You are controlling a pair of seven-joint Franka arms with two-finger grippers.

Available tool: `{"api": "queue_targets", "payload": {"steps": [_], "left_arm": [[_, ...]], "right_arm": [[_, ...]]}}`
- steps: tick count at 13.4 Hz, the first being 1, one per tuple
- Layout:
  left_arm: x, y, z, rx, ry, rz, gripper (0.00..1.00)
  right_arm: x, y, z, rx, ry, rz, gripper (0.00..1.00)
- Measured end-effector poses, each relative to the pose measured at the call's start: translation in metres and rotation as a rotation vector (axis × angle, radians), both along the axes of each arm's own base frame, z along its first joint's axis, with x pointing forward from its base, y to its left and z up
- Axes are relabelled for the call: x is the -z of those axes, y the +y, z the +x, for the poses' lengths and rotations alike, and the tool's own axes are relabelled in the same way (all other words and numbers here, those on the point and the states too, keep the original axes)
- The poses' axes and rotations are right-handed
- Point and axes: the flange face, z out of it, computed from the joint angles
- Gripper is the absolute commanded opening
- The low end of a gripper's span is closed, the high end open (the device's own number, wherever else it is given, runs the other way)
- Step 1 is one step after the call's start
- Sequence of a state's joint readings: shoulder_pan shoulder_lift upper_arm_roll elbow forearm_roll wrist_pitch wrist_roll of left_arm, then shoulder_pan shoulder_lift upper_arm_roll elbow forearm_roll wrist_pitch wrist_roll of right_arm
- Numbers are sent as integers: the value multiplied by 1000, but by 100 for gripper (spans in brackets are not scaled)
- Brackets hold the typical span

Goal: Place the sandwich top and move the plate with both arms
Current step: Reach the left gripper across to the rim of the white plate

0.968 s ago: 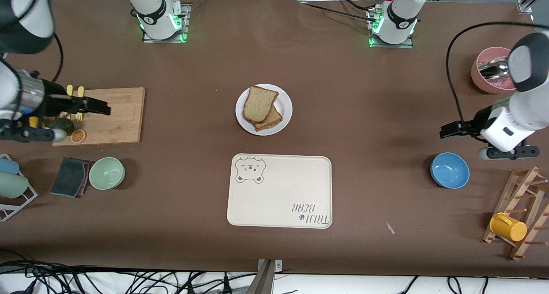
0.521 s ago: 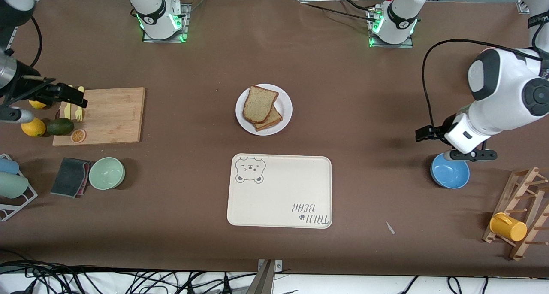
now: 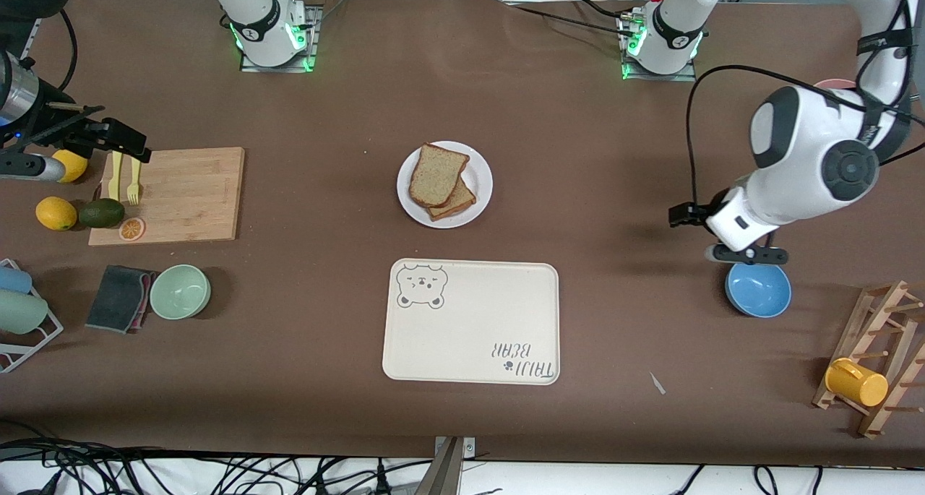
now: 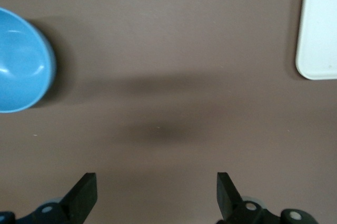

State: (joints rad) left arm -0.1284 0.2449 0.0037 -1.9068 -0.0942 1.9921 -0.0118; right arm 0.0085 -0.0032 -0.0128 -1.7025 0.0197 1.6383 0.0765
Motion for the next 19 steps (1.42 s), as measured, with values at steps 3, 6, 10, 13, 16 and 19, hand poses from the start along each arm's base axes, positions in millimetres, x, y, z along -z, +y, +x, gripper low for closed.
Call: {"api": "queue_targets", "payload": {"steps": [3,6,10,13,16,19], "left_arm": [[26,-34,-11,-11,-6,-69,100],[63,-51,-25,-69,13,-145,100],[91,-99,-42,-146,55,-275,100],[111,-130,-54,-226,109,-381,100],[123,-147,-59,-234,112,-500,100],[131,-157,-63,-243,104,-617,100]], "right_arm": [[0,0,0,0,-3,0,100],[-2,0,0,0,-8,0,100],[-2,2,0,-4,-10,0,100],[-3,5,0,-9,-11,0,100],[-3,6,0,-11,-12,0,100],[-3,8,0,-15,-13,0,100]]}}
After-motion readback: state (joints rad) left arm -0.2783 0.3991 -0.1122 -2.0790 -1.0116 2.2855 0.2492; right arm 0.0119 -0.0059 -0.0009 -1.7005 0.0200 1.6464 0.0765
